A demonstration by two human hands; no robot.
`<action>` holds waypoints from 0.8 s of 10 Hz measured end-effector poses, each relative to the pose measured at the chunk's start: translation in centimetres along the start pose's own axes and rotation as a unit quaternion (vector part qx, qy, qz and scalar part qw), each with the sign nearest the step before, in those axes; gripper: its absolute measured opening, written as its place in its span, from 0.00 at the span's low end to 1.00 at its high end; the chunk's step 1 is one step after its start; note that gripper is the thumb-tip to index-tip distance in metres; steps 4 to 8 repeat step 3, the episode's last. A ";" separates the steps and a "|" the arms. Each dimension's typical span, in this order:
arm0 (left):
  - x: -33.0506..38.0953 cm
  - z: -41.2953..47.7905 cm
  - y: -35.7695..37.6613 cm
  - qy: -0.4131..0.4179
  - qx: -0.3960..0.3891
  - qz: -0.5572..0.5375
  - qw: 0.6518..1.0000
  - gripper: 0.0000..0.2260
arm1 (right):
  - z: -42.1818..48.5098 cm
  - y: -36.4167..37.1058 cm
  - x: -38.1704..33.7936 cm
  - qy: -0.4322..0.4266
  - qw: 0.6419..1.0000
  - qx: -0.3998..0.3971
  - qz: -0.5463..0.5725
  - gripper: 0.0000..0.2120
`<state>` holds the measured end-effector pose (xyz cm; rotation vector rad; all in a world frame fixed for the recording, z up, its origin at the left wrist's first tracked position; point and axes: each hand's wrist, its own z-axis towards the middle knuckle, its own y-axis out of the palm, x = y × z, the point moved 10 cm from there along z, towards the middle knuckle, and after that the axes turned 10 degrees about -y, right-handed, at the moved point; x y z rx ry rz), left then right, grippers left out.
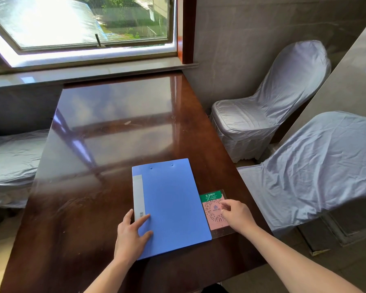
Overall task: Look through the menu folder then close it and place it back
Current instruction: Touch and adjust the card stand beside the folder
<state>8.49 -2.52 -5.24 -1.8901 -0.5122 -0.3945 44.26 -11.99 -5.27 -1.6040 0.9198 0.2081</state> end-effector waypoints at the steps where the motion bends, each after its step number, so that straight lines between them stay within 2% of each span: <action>1: 0.0 0.0 0.0 -0.001 -0.003 0.003 1.000 0.25 | 0.0 -0.1 -0.3 -0.009 1.000 -0.004 -0.002 0.21; 8: 0.3 -0.3 -0.5 -0.002 0.010 -0.001 1.000 0.26 | -0.3 -0.4 -1.0 -0.014 1.000 0.000 0.014 0.20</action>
